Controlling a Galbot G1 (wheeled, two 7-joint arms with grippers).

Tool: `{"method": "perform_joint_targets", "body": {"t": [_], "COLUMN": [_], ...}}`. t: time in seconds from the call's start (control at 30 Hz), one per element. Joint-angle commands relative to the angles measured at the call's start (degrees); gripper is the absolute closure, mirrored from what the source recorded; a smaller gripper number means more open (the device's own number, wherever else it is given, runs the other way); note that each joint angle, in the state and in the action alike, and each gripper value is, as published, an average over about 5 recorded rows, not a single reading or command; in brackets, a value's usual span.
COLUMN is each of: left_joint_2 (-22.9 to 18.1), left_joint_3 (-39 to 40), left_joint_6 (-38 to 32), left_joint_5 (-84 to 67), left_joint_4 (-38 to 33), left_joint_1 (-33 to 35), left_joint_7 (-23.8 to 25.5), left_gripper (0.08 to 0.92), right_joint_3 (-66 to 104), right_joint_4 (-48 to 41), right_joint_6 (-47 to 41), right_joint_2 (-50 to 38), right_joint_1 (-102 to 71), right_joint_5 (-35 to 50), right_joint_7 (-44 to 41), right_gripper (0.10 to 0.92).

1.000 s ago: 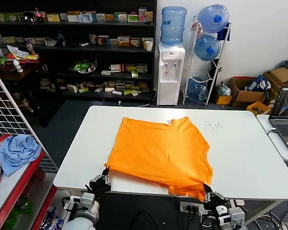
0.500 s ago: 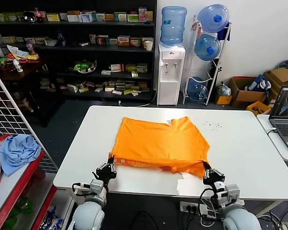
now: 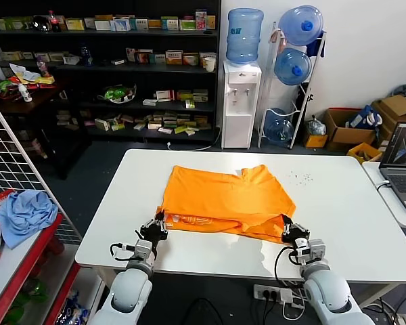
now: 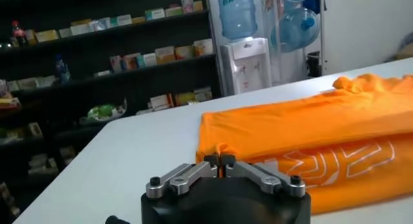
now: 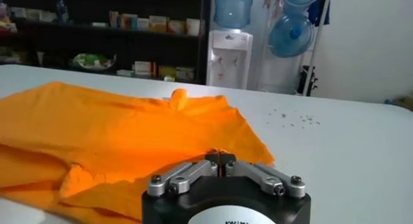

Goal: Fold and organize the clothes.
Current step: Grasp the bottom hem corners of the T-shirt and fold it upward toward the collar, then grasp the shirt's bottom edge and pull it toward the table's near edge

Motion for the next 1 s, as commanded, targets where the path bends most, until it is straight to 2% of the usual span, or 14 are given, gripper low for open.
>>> {"method": "perform_joint_targets", "body": {"t": [0.03,0.33,0.5,0.6,0.67,0.83,1.0], "left_joint_2": [0.96,2.49,2.11,1.73,1.48,1.75,2.21], "left_joint_3": [0.3,-0.39,-0.4,-0.29,-0.28,-0.28,-0.38], "left_joint_6": [-0.25,3.53,5.62,5.88,6.05,6.29,6.26], "left_joint_5": [-2.84,-10.99,-13.47,-14.21,-14.78,-15.4,-15.53], "left_joint_4": [-2.13,-7.75,-6.77,-4.6,-2.84,-0.09,1.12], "left_joint_1": [1.07,5.1,4.82,3.85,2.84,1.01,0.45], "left_joint_7": [0.44,-1.43,-2.1,-2.24,-2.32,-2.08,-1.79], "left_gripper": [0.73,0.47,0.331,0.247,0.204,0.178,0.204], "right_joint_3": [-0.65,3.38,5.49,5.84,5.87,5.38,4.28], "right_joint_4": [1.54,13.54,12.22,10.69,9.76,7.17,4.99], "right_joint_6": [-2.72,-11.02,-10.54,-10.04,-9.87,-9.26,-8.68], "right_joint_2": [0.1,-2.63,-3.27,-3.24,-3.19,-3.1,-2.98], "right_joint_1": [0.12,-9.12,-10.43,-10.1,-9.8,-8.64,-7.56], "right_joint_5": [1.39,5.35,5.84,5.78,5.7,5.61,5.28], "right_joint_7": [-0.14,2.71,2.44,2.14,2.02,1.59,1.05], "right_gripper": [0.672,0.412,0.269,0.216,0.207,0.211,0.328]}}
